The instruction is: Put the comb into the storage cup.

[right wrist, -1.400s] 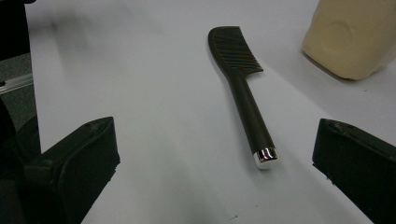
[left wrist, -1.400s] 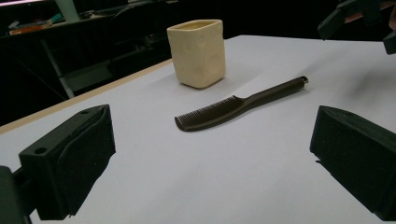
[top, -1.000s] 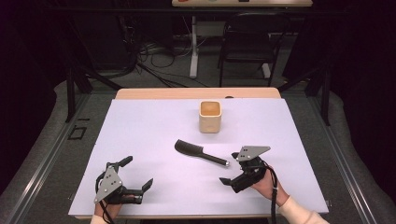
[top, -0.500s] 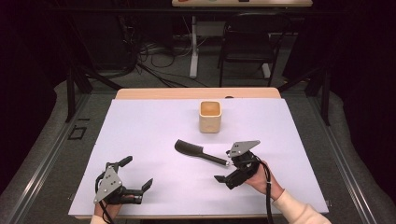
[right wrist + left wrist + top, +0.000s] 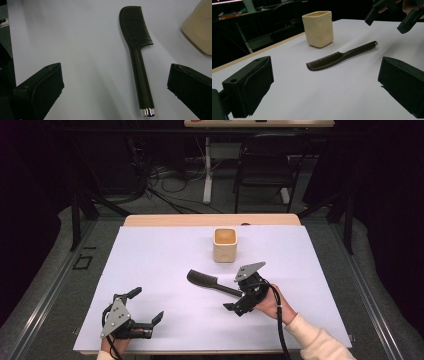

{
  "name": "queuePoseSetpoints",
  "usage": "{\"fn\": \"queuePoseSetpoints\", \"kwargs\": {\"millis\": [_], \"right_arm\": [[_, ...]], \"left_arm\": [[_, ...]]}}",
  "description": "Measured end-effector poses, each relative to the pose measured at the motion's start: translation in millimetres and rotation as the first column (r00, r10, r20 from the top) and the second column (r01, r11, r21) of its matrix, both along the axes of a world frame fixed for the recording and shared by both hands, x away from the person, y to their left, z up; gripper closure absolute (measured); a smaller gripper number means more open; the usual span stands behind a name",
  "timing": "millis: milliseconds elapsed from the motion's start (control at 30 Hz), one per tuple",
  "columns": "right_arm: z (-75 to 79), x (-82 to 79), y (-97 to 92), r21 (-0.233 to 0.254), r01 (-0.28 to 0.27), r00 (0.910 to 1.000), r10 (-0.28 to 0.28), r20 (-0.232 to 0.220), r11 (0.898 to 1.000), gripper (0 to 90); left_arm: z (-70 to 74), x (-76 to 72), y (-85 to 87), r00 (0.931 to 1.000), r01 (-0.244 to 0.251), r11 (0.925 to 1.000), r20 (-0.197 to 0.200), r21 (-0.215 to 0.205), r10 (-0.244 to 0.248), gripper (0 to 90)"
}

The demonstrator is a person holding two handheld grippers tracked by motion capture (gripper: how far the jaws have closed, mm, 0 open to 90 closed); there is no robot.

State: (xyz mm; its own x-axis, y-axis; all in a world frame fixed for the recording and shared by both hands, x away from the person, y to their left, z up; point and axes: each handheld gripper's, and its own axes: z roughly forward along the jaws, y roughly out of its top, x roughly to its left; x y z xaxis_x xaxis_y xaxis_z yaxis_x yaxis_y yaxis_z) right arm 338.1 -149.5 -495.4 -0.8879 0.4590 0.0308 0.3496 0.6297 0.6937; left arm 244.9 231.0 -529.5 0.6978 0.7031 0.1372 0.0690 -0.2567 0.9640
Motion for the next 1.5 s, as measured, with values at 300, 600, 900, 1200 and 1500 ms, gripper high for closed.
{"fn": "queuePoseSetpoints", "kwargs": {"millis": [300, 600, 900, 1200, 1500], "right_arm": [[-3.0, 14.2, 15.9, -0.094, 0.016, 0.9984, -0.021, -0.053, 0.995, 0.0], [-5.6, 26.7, 24.1, -0.15, 0.018, 0.9974, -0.028, -0.066, 0.988, 0.0], [-5.0, 36.2, 39.2, -0.211, 0.008, 0.9965, -0.026, -0.08, 0.977, 2.1], [-0.3, 46.3, 54.7, -0.279, -0.012, 0.9972, -0.009, -0.075, 0.96, 17.7], [-0.8, 55.1, 64.6, -0.36, -0.039, 0.9954, 0.005, -0.095, 0.932, 40.3]], "left_arm": [[0.0, -0.1, 0.4, 1.0, -0.001, 1.0, -0.002, -0.004, 0.001, 0.0], [-0.1, 0.0, 0.5, 1.0, -0.001, 1.0, -0.002, -0.004, 0.001, 0.0], [-0.1, -0.1, 0.5, 1.0, 0.0, 1.0, 0.0, -0.003, 0.0, 0.0], [-0.1, -0.1, 0.4, 1.0, -0.002, 1.0, 0.0, -0.003, 0.002, 0.0], [-0.1, 0.0, 0.6, 1.0, -0.001, 1.0, 0.0, -0.005, 0.001, 0.0]]}}
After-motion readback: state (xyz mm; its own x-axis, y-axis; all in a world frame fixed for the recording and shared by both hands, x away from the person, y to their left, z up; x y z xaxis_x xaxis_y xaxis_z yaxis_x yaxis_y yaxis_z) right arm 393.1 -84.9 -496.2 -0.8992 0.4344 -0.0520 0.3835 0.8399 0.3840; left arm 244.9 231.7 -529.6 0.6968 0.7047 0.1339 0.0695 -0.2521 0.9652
